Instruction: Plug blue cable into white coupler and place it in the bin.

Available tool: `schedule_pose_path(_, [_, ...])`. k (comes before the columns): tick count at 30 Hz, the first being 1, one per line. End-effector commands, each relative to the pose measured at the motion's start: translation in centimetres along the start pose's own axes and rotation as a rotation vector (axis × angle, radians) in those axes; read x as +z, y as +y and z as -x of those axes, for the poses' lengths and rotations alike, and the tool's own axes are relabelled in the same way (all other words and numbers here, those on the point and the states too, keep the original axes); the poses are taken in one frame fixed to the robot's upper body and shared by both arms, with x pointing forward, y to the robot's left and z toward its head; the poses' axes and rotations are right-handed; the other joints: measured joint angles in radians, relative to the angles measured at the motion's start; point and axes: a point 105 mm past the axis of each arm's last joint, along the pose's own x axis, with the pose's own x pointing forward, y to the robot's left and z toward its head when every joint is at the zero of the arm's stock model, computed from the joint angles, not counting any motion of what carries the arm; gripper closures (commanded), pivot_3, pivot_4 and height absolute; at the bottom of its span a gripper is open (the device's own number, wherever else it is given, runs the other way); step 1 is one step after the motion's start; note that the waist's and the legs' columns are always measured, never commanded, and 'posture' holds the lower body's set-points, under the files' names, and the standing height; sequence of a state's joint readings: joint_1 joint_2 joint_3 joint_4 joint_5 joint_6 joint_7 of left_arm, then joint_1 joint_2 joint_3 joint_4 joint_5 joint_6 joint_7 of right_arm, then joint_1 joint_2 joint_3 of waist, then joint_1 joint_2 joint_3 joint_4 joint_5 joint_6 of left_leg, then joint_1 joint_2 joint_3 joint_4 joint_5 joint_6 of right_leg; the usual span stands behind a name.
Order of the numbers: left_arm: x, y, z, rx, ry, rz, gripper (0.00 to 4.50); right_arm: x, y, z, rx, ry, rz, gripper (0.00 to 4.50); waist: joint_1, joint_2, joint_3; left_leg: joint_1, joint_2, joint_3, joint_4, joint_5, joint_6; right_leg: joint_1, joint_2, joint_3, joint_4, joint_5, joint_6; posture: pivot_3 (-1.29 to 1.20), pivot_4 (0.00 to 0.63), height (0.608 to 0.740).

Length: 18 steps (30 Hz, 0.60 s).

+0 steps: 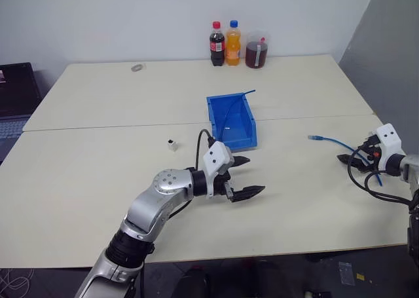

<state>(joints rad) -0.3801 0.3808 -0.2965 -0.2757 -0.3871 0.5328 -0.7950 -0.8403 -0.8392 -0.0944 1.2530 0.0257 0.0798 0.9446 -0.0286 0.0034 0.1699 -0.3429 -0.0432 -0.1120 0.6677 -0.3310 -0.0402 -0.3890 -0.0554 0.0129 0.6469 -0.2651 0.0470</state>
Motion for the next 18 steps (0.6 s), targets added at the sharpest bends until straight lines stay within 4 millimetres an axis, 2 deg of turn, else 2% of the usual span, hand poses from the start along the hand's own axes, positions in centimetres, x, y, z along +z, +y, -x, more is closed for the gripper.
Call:
schedule_pose_path(1, [1.59,0.11,0.37,0.023,-0.052,-0.061,0.00,-1.66,0.56,-0.13,0.038,0.063,-0.055,0.66,0.001,-0.001,0.000,0.000,0.000,0.000,0.001,0.000,0.000,0.000,0.000,0.000,0.000,0.000,0.000,0.00,0.150,0.740])
schedule_pose_path(16, [1.61,0.20,0.48,0.033,-0.055,-0.098,0.00,-1.67,0.12,-0.21,-0.008,0.066,0.009,4.35,0.000,-0.001,0.000,0.000,0.000,0.003,0.005,0.000,0.000,0.000,0.000,0.003,0.000,0.003,0.002,0.00,0.150,0.740])
schedule_pose_path(18, [1.58,0.12,0.56,0.031,-0.054,-0.098,0.00,-1.64,0.11,-0.15,-0.005,0.062,0.010,4.43,0.000,-0.001,0.000,-0.001,0.000,0.003,0.007,0.000,0.000,0.000,0.001,0.003,0.001,0.003,0.002,0.00,0.150,0.740])
